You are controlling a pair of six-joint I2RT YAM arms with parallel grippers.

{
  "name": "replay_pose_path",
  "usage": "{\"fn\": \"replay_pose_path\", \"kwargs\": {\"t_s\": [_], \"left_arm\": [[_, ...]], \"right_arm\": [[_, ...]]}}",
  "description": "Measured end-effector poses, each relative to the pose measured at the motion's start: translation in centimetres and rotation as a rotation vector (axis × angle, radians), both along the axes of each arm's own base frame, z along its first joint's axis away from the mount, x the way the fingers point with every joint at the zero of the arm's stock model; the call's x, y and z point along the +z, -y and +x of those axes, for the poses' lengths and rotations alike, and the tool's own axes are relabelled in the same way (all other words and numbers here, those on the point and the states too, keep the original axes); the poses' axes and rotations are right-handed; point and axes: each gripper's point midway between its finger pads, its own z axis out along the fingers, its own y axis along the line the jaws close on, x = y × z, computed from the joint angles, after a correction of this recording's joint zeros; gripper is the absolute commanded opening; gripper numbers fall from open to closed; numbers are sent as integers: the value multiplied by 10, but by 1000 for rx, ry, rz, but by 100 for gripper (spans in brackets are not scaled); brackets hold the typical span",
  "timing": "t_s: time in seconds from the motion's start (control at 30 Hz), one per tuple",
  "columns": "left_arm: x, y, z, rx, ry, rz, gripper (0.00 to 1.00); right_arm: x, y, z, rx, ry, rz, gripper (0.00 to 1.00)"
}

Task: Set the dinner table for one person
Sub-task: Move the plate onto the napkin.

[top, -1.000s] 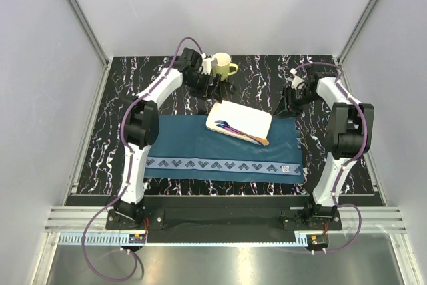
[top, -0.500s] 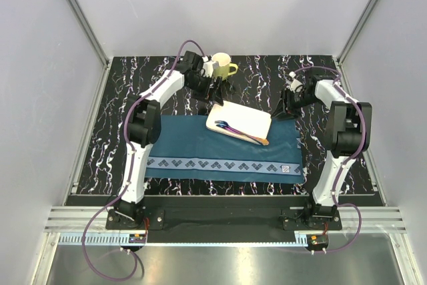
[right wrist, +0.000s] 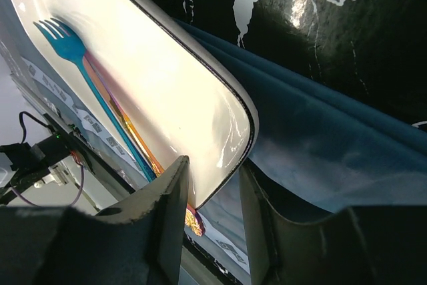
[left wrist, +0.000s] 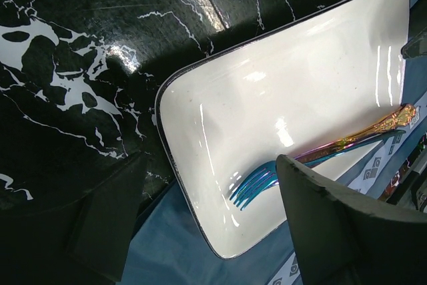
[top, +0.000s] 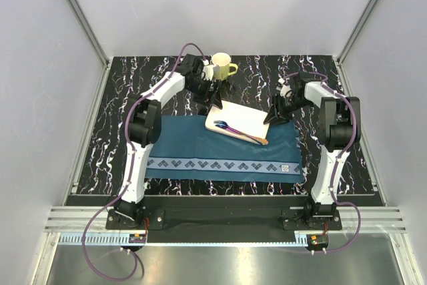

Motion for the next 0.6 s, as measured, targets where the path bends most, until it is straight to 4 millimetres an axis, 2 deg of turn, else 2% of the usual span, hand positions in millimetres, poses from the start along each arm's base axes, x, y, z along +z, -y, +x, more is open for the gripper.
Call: {"fn": "replay_pose_path", "kwargs": {"t_s": [0.17, 0.23, 0.5, 0.6], "left_arm": [[-5, 1, -2, -8, -13, -7, 79], [-9, 2, -3, -11, -24, -9, 75], [-21, 4, -7, -20, -55, -12, 46], [-23, 3, -6, -20, -53, -7, 43]], "right_arm": [[-3, -3, -1, 11, 0, -15, 42], [-3, -4, -1, 12, -1, -15, 42], [-4, -4, -1, 11, -5, -15, 41], [-7, -5, -2, 13, -13, -14, 40]]}}
